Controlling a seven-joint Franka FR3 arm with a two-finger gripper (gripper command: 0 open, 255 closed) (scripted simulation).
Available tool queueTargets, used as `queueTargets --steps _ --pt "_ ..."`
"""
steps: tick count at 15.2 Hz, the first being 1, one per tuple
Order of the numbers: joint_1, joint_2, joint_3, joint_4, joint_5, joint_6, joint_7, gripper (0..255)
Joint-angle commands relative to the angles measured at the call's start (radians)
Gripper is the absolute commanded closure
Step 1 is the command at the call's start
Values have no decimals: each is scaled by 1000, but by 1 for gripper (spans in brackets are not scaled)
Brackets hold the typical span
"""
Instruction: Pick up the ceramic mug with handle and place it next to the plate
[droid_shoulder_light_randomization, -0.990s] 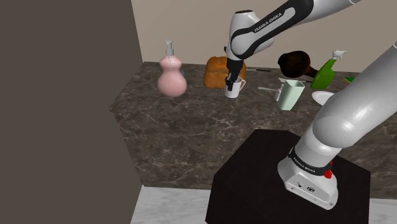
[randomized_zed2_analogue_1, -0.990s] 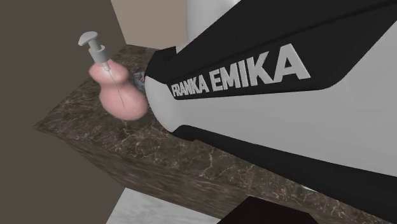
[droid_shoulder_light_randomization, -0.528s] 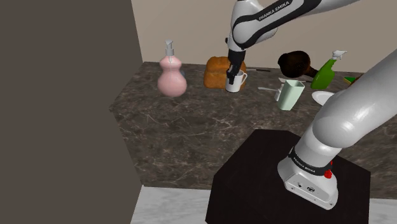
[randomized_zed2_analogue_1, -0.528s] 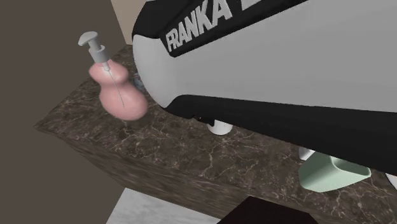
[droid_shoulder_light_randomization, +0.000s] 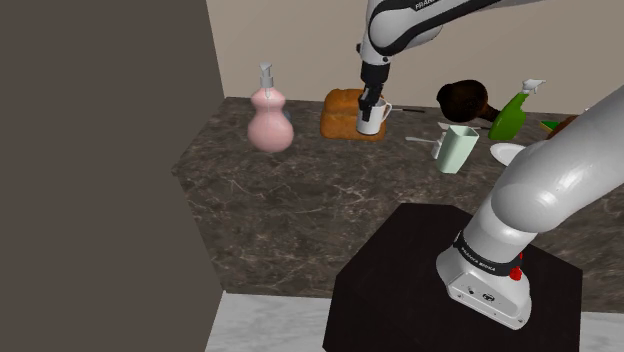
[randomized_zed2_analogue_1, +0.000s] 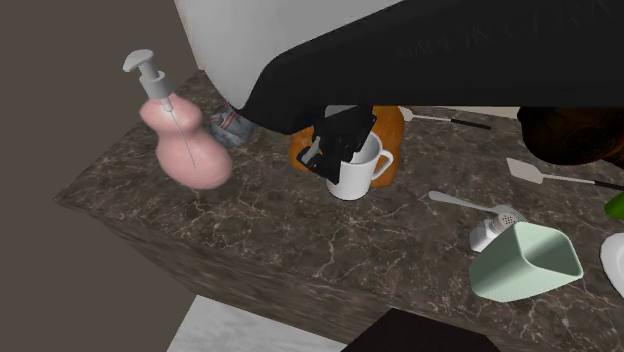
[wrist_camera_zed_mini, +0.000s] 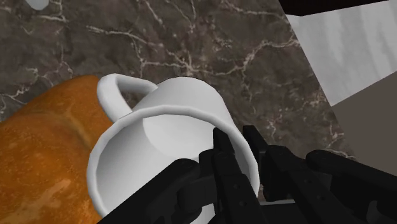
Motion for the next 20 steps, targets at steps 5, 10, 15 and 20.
queueTargets --steps 5,10,15,20 --pt "1 -26 4 62 3 -87 -4 255" --pt "2 -39 6 117 6 -157 -8 255" --pt "-7 -59 -8 151 1 -208 -34 255" --pt "-58 -107 -91 115 -38 -208 -148 255"
